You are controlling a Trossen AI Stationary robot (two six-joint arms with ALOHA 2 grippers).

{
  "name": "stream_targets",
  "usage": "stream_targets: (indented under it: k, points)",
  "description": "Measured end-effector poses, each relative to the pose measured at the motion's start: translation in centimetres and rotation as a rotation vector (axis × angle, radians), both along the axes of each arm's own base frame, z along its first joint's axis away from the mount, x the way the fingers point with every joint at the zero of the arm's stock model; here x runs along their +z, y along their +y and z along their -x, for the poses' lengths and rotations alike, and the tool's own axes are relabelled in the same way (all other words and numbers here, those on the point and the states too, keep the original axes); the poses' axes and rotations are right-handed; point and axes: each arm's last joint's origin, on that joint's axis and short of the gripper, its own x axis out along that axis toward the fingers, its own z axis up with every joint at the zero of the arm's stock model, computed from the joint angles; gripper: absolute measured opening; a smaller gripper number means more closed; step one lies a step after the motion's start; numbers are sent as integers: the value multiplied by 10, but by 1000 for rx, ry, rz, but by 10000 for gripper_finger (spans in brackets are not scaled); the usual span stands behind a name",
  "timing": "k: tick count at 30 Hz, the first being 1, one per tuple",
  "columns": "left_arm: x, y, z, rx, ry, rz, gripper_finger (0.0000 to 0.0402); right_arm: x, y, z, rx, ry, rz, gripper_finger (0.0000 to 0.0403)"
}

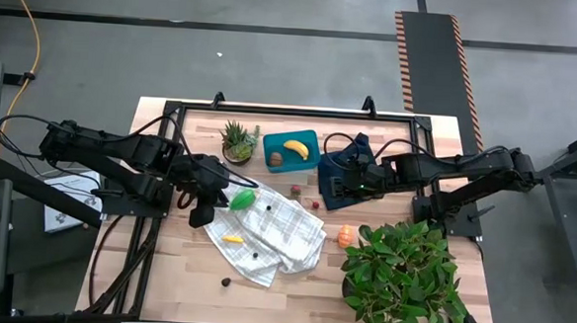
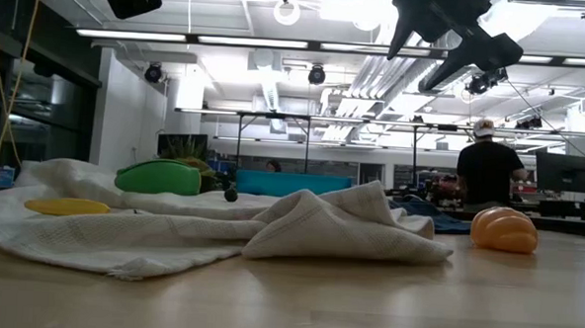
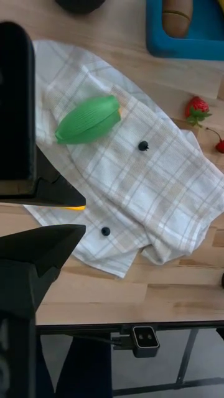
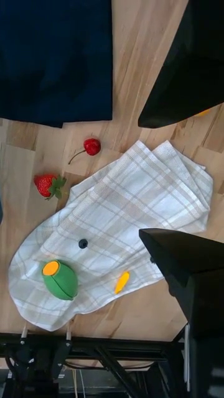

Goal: Pick and placing Produce into tupperware
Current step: Put the croissant into the blue bin

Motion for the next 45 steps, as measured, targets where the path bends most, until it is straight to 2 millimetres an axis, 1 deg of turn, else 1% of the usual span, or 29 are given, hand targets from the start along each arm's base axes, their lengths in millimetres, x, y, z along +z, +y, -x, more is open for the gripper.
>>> stream_targets:
  k: [5, 8, 11, 14, 19, 26, 30, 36, 39, 45]
  points:
    - [0, 0, 0, 0, 0, 0, 46, 0, 0, 0, 0, 0, -2, 268]
    - [0, 0, 0, 0, 0, 0, 46, -1, 1, 1, -7, 11, -44, 268]
    - [0, 0, 0, 0, 0, 0, 46, -5, 6, 5, -34, 83, -78, 268]
    - [0, 0, 0, 0, -1, 0, 46, -15, 13, 9, -48, 191, -94, 268]
    - [0, 0, 0, -1, -1, -1, 46, -23, 25, 3, -50, 222, -123, 268]
    - [0, 0, 0, -2, -1, -2, 46, -29, 31, 1, -118, 253, -167, 268]
    - [0, 0, 0, -4, 2, -4, 46, -34, 35, 1, -120, 298, -210, 268]
    - [-1, 0, 1, -11, 14, -9, 46, -46, 44, -3, -122, 381, -266, 268]
    - [-1, 0, 2, -23, 19, -18, 46, -53, 50, -7, -118, 420, -283, 268]
    - [-1, 0, 2, -25, 19, -19, 46, -61, 56, -21, -115, 458, -296, 268]
